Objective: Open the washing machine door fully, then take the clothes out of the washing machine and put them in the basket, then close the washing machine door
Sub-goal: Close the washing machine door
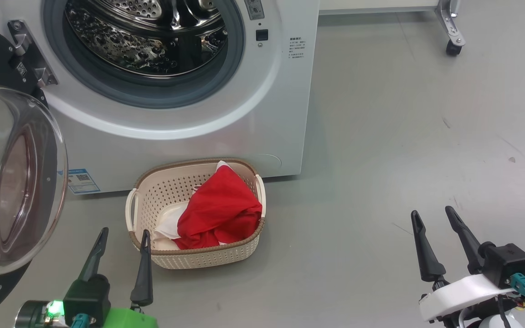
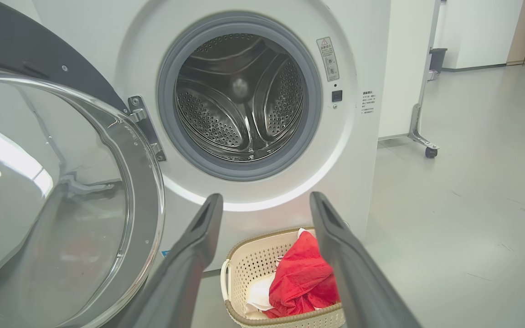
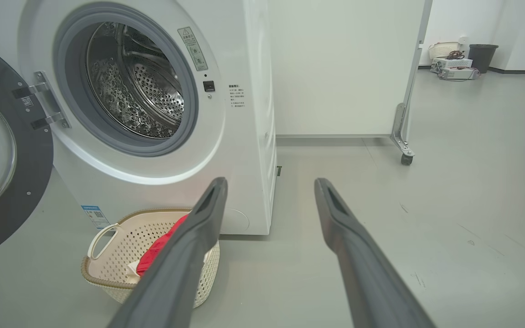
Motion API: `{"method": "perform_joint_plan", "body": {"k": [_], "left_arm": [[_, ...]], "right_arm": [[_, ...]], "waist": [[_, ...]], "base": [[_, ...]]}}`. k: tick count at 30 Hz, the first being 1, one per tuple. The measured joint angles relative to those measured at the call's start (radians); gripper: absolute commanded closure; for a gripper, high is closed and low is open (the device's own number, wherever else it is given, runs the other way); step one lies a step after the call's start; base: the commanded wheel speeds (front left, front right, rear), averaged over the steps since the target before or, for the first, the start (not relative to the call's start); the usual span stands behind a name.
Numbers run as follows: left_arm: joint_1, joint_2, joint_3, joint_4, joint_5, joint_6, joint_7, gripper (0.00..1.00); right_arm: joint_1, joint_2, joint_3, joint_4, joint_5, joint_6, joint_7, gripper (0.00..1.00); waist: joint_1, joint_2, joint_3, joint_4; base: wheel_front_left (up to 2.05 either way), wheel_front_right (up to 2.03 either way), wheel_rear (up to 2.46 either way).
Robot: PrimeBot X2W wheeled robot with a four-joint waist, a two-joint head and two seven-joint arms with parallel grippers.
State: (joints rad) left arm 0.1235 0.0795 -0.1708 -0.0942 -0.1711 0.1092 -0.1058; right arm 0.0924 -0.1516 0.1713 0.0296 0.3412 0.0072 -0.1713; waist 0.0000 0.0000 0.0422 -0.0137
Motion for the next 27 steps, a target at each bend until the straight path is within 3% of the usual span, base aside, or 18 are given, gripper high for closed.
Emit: {"method": "perform_joint_plan", "body": {"k": [15,27], "left_arm": [[0.0,-0.001,-0.01,-0.01,0.007,0.0,0.0,0.0],[0.0,-0.005,-0.026,-0.011,0.007,0.0,0.0,0.0]], "right_arm": [[0.004,-0.004,-0.01,-0.01,0.001,-0.01,0.0,0.0],[0.015,-0.023,-0.025,-0.024,0.001,-0.01,0.0,0.0]], "waist": [[0.0,0.0,0.006,0.016],[0.0,0.0,0.02,0.106]], "base": [[0.0,0.0,0.0],[0.0,0.0,0.0]]}}
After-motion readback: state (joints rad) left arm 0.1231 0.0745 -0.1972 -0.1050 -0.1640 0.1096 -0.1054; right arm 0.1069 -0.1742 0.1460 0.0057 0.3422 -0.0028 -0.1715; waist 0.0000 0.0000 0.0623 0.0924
